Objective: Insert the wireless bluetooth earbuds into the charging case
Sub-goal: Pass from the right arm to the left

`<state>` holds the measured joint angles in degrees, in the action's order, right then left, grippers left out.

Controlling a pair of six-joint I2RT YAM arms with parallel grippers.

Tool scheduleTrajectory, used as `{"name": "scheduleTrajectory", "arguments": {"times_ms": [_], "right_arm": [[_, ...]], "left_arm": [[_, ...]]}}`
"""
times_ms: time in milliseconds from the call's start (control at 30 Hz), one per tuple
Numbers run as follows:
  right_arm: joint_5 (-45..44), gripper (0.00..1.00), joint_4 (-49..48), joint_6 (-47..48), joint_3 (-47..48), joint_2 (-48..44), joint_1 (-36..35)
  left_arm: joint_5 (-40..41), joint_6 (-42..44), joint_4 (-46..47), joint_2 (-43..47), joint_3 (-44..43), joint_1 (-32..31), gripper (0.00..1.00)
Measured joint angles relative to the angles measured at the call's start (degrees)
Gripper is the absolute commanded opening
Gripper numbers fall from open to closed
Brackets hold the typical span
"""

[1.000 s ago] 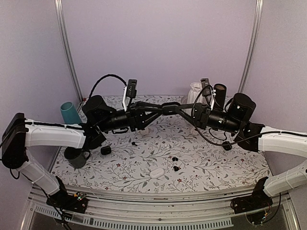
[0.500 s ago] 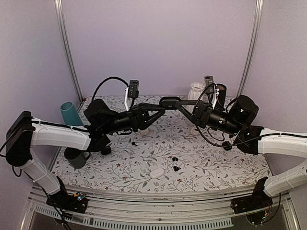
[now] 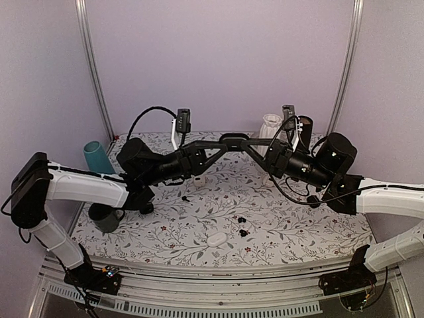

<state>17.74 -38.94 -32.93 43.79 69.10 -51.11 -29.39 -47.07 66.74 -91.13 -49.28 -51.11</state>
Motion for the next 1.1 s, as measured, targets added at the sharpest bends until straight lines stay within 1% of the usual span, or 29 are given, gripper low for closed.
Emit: {"name": "scheduleTrajectory", "arguments": {"times_ms": [100, 200, 367, 433, 467, 533, 567, 633, 833, 933, 1000, 1100], "right_arm": [[-0.2, 0.04, 0.0, 0.2, 0.0, 0.1, 0.0], [-0.2, 0.04, 0.0, 0.5, 0.0, 0.4, -0.1], [-0.2, 0.04, -0.1, 0.6, 0.0, 0.9, -0.3], [-0.2, 0.04, -0.2, 0.6, 0.0, 0.9, -0.3], [-0.3, 0.04, -0.2, 0.6, 0.0, 0.9, -0.3], [-0.3, 0.04, -0.1, 0.6, 0.0, 0.9, -0.3], [-0.4, 0.04, -0.1, 0.6, 0.0, 0.9, -0.3], [-0.6, 0.04, -0.1, 0.7, 0.0, 0.9, -0.3], [-1.2, 0.04, 0.3, 0.7, 0.0, 0.7, -0.3], [-1.2, 0.04, 0.3, 0.8, 0.0, 0.6, -0.3], [-1.2, 0.04, 0.3, 0.8, 0.0, 0.6, -0.3], [-1.0, 0.04, 0.1, 0.8, 0.0, 0.6, -0.4]], "left_arm": [[0.3, -0.2, 0.2, -0.3, -0.4, 0.0, 0.39], [0.3, -0.2, 0.3, -0.9, -1.0, 0.0, 0.34], [0.4, 0.1, 0.3, -1.2, -1.4, -0.1, 0.15], [0.4, 0.1, 0.4, -1.2, -1.5, -0.1, 0.11], [0.3, 0.5, 0.4, -1.2, -1.5, -0.1, 0.13], [0.2, 1.1, 0.2, -1.2, -1.5, -0.1, 0.31], [0.0, 1.5, 0.1, -1.2, -1.6, -0.1, 0.35], [-0.5, 3.0, -0.4, -1.2, -1.8, -0.1, 0.36], [-2.0, 4.9, -2.1, -1.2, -2.2, -0.2, 0.37], [-2.3, 4.8, -1.9, -1.2, -2.2, -0.2, 0.35], [-2.3, 4.5, -1.8, -1.2, -2.2, -0.2, 0.3], [-2.2, 3.9, -1.4, -1.3, -2.2, -0.2, 0.18]]}}
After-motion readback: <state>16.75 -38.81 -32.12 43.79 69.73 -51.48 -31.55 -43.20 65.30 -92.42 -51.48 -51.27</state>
